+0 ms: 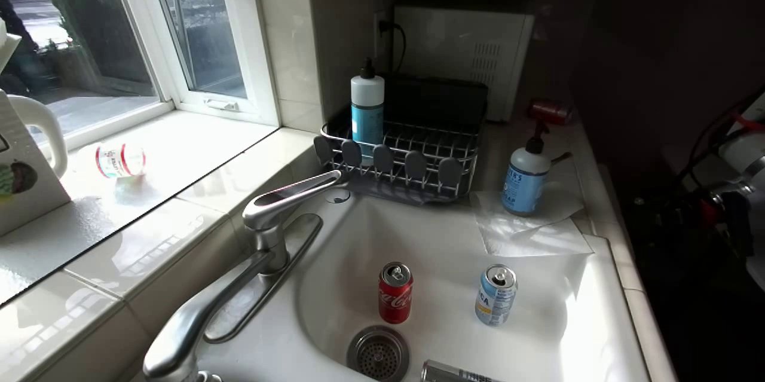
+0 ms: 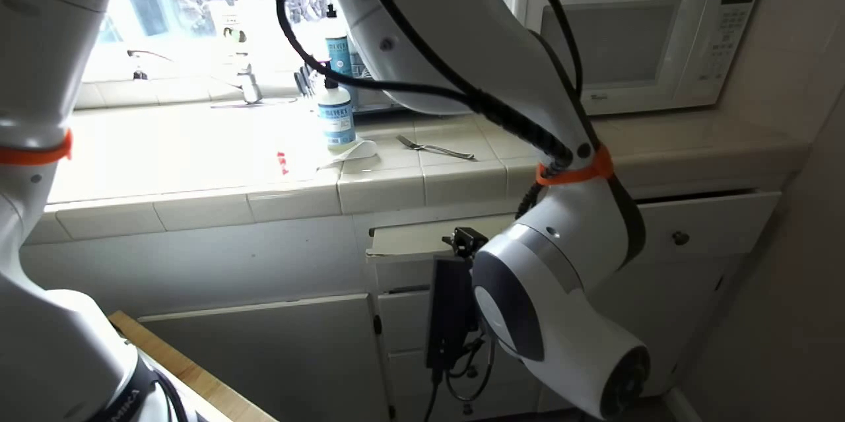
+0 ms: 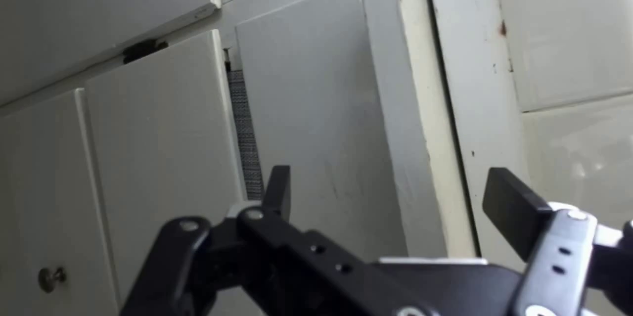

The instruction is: Pull the tray out

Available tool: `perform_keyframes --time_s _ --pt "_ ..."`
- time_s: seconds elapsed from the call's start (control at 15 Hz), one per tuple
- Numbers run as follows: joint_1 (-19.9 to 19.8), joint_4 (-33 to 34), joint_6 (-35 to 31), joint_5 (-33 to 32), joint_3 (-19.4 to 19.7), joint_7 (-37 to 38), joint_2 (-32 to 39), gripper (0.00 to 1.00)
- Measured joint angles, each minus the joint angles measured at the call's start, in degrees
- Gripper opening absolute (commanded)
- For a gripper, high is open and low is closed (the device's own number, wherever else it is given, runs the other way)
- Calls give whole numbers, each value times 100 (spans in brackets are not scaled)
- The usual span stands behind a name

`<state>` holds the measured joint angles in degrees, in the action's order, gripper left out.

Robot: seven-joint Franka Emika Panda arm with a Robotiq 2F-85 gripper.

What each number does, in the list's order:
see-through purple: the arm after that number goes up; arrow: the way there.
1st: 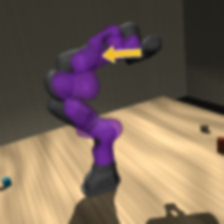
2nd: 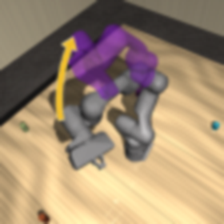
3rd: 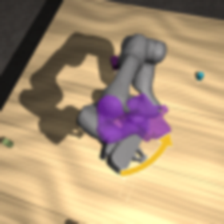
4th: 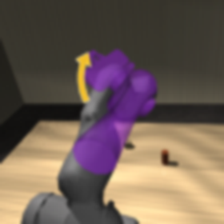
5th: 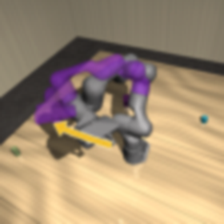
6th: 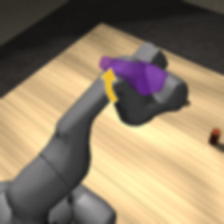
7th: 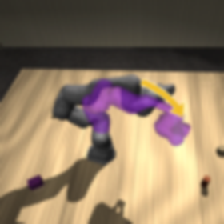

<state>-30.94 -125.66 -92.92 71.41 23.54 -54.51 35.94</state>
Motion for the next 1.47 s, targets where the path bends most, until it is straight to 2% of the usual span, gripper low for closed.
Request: perform_keyframes --time_s 0.27,0.8,1.2,1.47 --pt "-539 815 1399 -21 -215 404 768 100" --pt "-563 885 1477 -23 -234 356 840 100" --pt "-585 1017 2204 -442 -403 -972 887 100" --pt "-604 1212 2286 -641 -435 -1791 1134 100"
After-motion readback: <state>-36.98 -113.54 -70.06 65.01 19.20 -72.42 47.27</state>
